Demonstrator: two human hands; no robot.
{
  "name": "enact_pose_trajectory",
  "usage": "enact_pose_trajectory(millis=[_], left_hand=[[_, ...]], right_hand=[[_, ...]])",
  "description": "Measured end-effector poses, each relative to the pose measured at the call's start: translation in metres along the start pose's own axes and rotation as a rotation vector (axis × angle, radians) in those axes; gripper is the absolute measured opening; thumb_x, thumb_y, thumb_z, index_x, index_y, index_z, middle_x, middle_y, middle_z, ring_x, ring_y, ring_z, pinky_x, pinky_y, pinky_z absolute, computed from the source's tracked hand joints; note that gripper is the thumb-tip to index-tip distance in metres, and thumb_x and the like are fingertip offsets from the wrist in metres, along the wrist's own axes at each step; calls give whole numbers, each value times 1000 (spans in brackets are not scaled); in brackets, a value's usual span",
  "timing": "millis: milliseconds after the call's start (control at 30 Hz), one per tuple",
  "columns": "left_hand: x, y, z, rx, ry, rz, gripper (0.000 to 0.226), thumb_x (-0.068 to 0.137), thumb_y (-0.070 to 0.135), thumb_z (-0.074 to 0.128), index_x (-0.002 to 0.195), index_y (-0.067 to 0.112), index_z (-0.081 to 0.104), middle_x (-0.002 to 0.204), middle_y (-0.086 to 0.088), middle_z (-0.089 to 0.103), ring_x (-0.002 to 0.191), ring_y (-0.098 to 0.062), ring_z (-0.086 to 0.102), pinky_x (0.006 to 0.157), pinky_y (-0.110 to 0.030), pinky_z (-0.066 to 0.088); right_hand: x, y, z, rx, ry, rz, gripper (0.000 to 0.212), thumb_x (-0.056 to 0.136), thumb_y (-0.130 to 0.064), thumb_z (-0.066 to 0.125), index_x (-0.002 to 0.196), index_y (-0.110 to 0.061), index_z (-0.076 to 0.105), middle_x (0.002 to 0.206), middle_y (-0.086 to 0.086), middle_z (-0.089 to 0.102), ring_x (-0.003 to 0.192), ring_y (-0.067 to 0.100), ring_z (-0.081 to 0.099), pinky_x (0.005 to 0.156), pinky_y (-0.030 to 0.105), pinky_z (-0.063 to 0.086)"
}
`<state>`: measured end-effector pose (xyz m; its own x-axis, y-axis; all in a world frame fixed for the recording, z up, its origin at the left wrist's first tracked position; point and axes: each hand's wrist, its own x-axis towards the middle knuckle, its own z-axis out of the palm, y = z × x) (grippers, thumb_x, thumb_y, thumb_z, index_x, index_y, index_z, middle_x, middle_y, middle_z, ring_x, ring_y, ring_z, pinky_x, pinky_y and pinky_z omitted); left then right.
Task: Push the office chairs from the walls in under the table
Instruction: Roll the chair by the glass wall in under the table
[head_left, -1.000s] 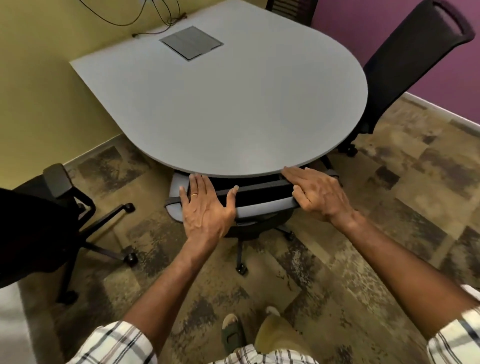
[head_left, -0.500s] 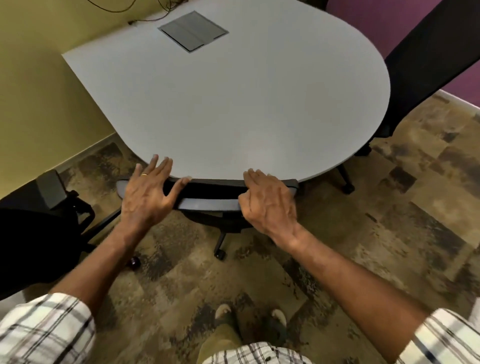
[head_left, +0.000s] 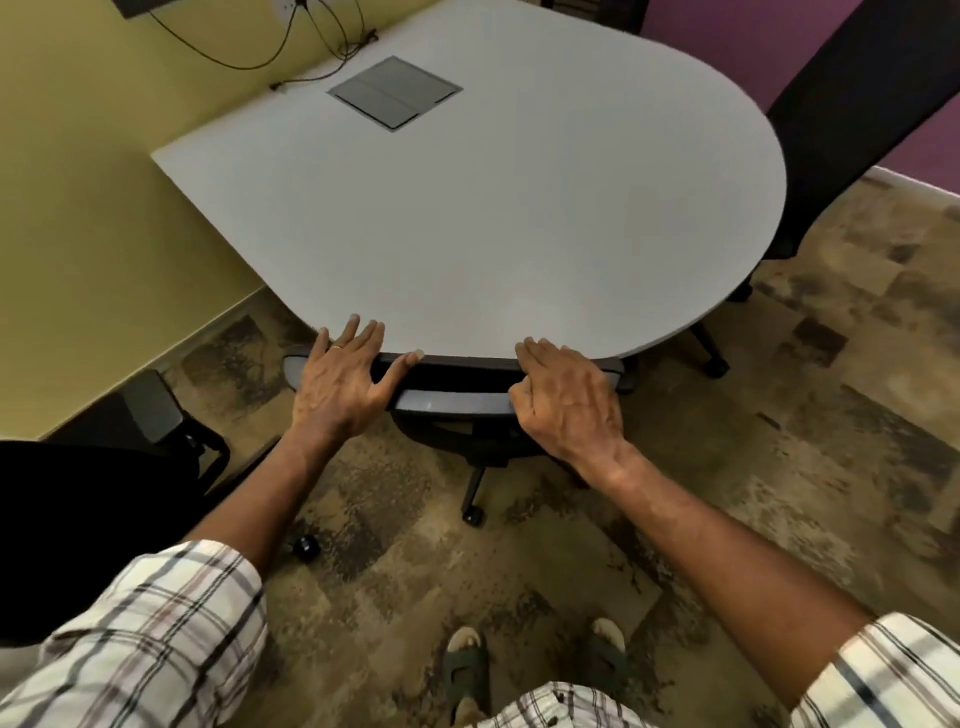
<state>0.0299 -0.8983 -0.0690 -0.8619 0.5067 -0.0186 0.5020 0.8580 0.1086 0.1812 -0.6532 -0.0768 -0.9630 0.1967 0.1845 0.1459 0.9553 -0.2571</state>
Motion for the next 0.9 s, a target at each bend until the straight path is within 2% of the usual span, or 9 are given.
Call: enact_pose_trajectory(millis=[167,300,433,533,767,900], left_hand=[[-3,7,2,-31,-8,-6,109,92,88,4,159,9,38,166,-8,38,160,-22,17,130,-50,2],[-10,25,6,-90,2,9,116,88,92,3,159,9,39,165,-8,40,160,-24,18,130,-51,3],[-17,25,1,-117,2,18,118,86,94,2,162,9,34,168,-9,34,161,-24,14,129,-50,0],[-21,20,-3,-131,25,19,116,88,92,1,164,8,26,171,-10,24,162,-23,8,129,-50,-4],[-78,15,2,-165,137,21,104,96,83,7,166,7,11,175,-10,6,162,-20,-3,130,-46,-8],[-110,11,12,-201,136,-25,100,99,81,11,166,7,6,175,-9,0,161,-18,-8,131,-44,-8]], right_hand=[[-4,9,-10,-21,-46,0,57,97,-36,31,137,-11,61,139,9,65,124,24,64,107,40,51],[-7,20,-13,-52,-85,74,62,96,-41,26,143,-13,56,143,8,62,128,28,59,115,45,42],[-17,11,-10,-91,-135,129,72,98,-44,12,156,-9,36,163,11,36,153,25,31,128,45,16],[-28,2,-4,-81,-110,171,73,101,-47,7,160,-9,25,169,8,24,158,21,17,129,43,8],[-66,-30,1,-38,-41,173,63,107,-39,17,162,-7,14,171,9,11,159,20,6,130,42,2],[-82,-52,5,-43,-32,179,61,109,-34,23,163,-7,10,172,9,5,159,19,0,130,41,-1]])
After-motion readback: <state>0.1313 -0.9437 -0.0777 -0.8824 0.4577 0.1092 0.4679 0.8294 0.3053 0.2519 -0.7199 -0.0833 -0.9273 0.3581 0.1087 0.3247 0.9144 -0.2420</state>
